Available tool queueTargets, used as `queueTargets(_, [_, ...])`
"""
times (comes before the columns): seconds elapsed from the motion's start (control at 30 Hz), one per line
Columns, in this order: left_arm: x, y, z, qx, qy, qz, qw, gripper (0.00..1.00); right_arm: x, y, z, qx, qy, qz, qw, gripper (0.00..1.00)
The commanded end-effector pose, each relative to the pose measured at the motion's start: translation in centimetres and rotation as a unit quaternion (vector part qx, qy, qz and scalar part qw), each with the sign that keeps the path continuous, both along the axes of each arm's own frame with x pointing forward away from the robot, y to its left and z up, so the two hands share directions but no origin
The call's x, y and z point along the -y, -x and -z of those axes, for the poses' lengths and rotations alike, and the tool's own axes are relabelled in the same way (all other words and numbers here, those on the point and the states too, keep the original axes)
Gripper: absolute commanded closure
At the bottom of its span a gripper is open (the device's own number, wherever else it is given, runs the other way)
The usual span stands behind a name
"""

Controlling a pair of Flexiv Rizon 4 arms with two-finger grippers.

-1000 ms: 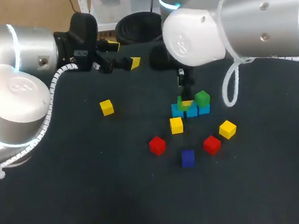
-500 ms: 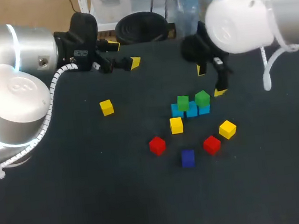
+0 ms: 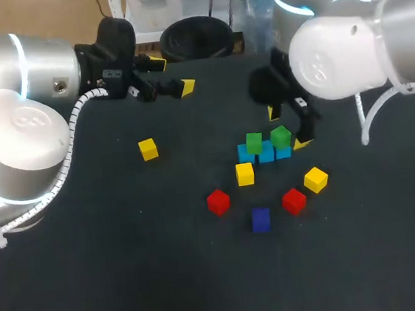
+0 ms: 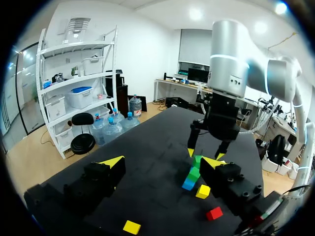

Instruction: Place the blue cubes, place green cubes on the blue cubes, place the yellow cubes on the green cubes, then place the red cubes on the yellow cubes, and place purple cube on the red cubes.

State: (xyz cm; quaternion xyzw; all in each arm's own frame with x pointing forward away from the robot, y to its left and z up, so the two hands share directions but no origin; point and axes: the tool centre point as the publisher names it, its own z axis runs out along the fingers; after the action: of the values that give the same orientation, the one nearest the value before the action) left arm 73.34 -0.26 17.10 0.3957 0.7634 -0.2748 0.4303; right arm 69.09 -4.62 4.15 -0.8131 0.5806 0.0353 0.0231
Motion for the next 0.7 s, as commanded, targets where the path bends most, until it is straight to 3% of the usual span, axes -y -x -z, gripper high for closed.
queueTargets(0.03, [-0.07, 0.00, 0.14, 0.002, 0.003, 0.000, 1.000, 0.00, 0.02, 0.08, 0.48, 0.004, 0.006, 0.006, 1.000, 0.53])
queueTargets(0.27, [-0.07, 0.00, 0.14, 0.002, 0.003, 0.000, 1.000, 0.00, 0.06, 0.27, 0.74, 0.002, 0.010, 0.016, 1.000, 0.84])
queueTargets(0.7, [-0.07, 0.00, 0.14, 0.002, 0.003, 0.000, 1.000, 0.00, -0.17, 0.42, 0.70, -0.009, 0.007, 0.044, 0.999, 1.00])
